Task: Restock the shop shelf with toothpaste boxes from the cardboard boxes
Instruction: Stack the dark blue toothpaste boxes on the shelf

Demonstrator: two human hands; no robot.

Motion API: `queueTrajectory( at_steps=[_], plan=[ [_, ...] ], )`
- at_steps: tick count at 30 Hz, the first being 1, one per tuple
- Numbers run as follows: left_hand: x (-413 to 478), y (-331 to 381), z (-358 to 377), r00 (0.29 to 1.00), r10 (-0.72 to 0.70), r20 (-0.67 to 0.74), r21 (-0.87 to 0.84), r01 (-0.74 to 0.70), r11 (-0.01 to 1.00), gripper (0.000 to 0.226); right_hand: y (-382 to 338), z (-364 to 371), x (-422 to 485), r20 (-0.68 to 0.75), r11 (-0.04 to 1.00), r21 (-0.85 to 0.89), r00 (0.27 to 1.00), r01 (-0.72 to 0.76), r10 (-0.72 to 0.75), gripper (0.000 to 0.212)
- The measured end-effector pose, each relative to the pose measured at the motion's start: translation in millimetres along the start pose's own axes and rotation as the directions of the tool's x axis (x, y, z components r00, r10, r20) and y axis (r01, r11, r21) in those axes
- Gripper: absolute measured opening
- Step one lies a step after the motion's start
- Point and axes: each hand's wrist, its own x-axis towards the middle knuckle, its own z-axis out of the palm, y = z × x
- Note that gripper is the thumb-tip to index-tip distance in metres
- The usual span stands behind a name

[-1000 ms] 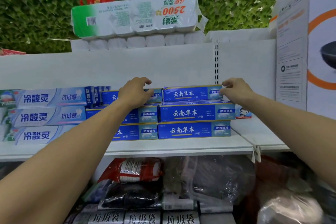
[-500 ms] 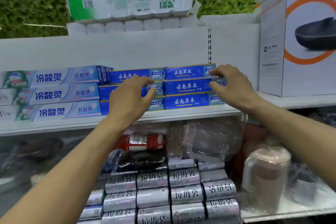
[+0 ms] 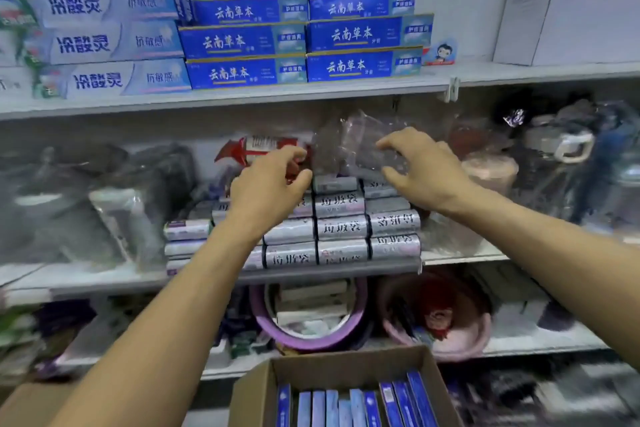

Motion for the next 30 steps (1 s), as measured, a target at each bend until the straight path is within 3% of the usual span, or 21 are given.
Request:
queueTrajectory(
  at_steps=[5,11,17,20,21,24,25,27,30],
  plan=[
    [-57.0,-10.4,51.3,0.965,-0.122,0.234,-0.065,0.141,0.988,0.036,5.8,51.2,-55.4,0.214,0.996,0.08,0.976,-0.047,0.029,0.038],
    [-133.9,-43.9,124.4,0.835,-0.261,0.485,-0.08,0.34,0.937,0.041,19.8,131.9,-118.1,0.445,0.977,0.154,0.893,-0.146,0.064,0.031],
    [-198.1,-92.1,206.6,0.601,-0.471,0.646,-0.032,0.638,0.769,0.04,42.1,221.3,-179.6,0.666,0.915,0.136,0.719,-0.38,0.199,0.032],
    [-224.2,-113.9,249.4,0.399,-0.581,0.71,-0.011,0.83,0.557,0.039,58.9,268.5,-214.2,0.74,0.853,0.117,0.618,-0.508,0.266,0.024],
    [-233.2,-121.6,264.6,0.341,-0.593,0.73,-0.003,0.868,0.496,0.042,63.2,285.0,-227.3,0.766,0.825,0.097,0.571,-0.557,0.296,0.024],
    [-261.0,-147.3,305.6,0.285,-0.617,0.734,0.1,0.853,0.512,0.051,70.6,333.9,-266.4,0.831,0.731,0.03,0.424,-0.682,0.361,0.014],
    [-269.6,-156.2,317.5,0.278,-0.632,0.723,0.131,0.843,0.521,0.053,71.9,349.8,-278.1,0.839,0.706,0.018,0.395,-0.708,0.375,0.008],
    [-286.9,-171.6,338.4,0.266,-0.674,0.689,0.206,0.82,0.534,0.06,74.8,382.0,-302.0,0.854,0.671,0.0,0.349,-0.742,0.386,0.015],
    [-310.7,-192.0,366.6,0.247,-0.752,0.612,0.304,0.804,0.511,0.077,72.4,418.5,-328.5,0.874,0.689,-0.033,0.313,-0.724,0.371,0.018]
  ],
)
